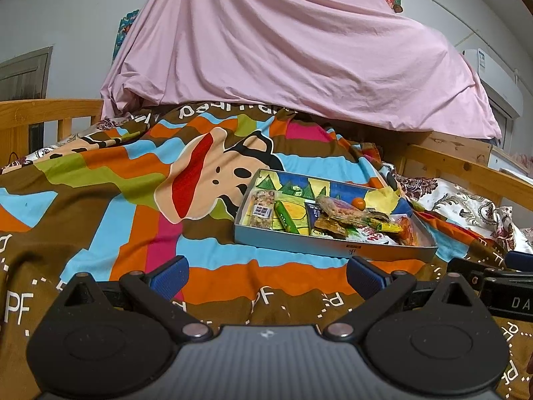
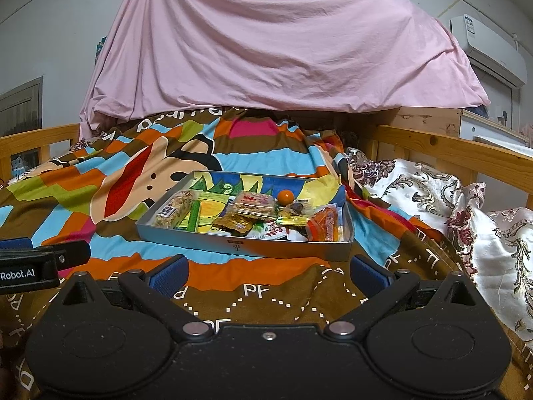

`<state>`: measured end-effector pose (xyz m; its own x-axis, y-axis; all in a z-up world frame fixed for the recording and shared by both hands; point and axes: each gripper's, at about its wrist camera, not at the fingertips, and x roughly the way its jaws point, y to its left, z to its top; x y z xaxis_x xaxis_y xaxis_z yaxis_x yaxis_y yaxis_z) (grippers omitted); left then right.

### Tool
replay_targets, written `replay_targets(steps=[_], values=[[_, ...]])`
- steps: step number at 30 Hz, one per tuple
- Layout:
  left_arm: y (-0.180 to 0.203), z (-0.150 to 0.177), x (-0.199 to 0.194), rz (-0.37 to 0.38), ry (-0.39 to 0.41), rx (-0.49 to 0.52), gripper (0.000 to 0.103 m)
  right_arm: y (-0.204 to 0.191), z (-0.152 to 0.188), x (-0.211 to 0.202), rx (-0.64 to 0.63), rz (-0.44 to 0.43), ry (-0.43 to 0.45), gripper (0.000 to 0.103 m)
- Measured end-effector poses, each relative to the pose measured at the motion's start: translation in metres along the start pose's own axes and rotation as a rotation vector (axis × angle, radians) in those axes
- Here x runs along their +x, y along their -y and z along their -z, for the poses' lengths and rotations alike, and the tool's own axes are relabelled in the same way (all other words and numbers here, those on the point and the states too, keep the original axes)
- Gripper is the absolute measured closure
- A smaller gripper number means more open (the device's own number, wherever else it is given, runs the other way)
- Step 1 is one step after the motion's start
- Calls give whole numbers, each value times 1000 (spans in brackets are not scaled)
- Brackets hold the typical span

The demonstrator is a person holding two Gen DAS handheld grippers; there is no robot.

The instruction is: Organize snacks

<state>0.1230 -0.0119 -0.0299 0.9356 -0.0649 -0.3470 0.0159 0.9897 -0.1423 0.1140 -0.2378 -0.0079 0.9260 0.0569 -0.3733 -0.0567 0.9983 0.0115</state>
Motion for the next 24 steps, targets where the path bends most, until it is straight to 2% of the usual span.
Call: replay_targets(steps=[24], values=[[-1,1,0,-1,-3,0,0,-2,0,0,-4,-4,-4,1]])
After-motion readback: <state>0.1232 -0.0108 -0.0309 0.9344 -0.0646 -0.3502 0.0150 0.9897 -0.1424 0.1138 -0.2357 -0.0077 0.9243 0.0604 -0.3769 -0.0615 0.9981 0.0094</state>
